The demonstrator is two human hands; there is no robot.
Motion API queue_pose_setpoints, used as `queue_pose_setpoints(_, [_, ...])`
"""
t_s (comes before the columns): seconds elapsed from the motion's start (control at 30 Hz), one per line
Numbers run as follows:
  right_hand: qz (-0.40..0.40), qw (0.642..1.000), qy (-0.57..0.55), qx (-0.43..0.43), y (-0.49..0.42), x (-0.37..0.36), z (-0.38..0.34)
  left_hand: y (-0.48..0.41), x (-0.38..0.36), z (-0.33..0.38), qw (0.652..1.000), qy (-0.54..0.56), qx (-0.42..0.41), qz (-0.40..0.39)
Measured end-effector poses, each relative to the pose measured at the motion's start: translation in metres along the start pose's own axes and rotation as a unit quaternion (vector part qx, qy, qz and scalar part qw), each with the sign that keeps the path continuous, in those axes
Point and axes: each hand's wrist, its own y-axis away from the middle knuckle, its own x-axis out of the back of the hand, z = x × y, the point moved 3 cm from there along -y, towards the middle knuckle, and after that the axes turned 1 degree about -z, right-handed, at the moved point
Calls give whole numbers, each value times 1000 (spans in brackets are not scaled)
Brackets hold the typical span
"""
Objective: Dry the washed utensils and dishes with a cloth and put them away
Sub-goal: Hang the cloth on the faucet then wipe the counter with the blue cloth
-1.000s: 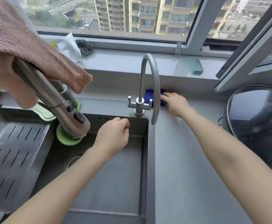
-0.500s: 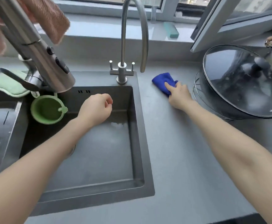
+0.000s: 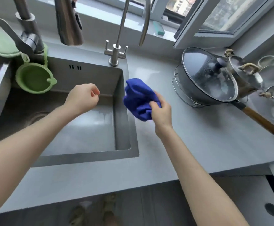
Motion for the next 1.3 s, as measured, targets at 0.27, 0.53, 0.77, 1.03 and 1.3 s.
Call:
queue_pose_setpoints(0.27, [155, 918, 314, -186, 0, 211, 77, 9, 5, -17, 1000, 9, 11, 10])
queue_pose_setpoints(0.53, [93, 851, 499, -132, -21, 163, 111, 12, -31, 2, 999, 22, 21, -18])
queue_pose_setpoints(0.77, [-38, 893, 447, 31, 44, -13, 62, 18, -42, 29, 998, 62, 27, -17])
queue_pose_setpoints(1.03, [97, 979, 181, 7, 41, 88, 50, 23, -32, 67, 998, 62, 6, -27])
queue_pose_setpoints(1.3, [211, 866, 402, -208, 47, 174, 122, 24, -13, 50, 998, 43, 27, -28])
